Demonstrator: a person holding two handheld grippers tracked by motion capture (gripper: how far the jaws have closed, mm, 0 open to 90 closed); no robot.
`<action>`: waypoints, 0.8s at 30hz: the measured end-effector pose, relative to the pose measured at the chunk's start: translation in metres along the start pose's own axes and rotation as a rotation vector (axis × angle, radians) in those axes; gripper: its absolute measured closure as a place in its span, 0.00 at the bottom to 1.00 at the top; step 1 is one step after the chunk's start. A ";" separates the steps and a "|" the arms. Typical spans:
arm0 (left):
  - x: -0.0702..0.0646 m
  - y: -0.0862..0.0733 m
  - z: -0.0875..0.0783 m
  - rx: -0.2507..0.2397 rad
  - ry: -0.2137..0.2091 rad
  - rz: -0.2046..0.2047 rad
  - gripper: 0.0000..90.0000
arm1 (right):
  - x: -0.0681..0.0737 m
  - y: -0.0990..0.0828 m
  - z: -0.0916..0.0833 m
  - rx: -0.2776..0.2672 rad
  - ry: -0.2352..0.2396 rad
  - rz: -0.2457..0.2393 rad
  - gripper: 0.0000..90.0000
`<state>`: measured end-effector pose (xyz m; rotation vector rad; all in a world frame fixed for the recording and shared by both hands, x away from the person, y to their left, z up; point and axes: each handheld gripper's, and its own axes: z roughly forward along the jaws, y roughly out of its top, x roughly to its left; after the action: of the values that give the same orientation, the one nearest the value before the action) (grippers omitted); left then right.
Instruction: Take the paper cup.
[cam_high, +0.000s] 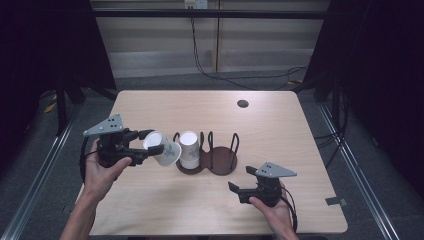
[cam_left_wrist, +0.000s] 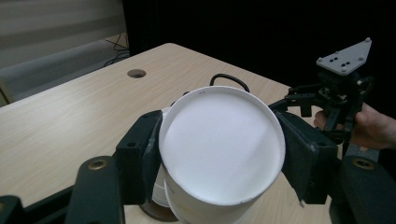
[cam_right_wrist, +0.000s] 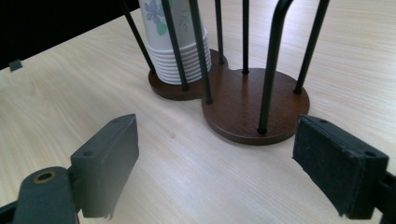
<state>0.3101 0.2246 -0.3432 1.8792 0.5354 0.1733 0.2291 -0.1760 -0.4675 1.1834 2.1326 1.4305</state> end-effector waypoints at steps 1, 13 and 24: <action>0.000 -0.001 0.000 0.000 -0.015 0.001 0.40 | 0.000 0.000 0.000 -0.004 0.008 0.001 0.15; -0.008 -0.020 0.016 0.046 -0.082 0.016 0.40 | 0.011 0.020 -0.002 -0.023 0.090 -0.046 0.15; -0.023 -0.021 0.024 0.034 -0.100 0.020 0.40 | 0.035 0.045 0.010 -0.002 0.191 -0.118 0.15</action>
<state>0.2924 0.1998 -0.3677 1.9157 0.4544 0.0837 0.2349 -0.1363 -0.4265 0.9357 2.2842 1.5467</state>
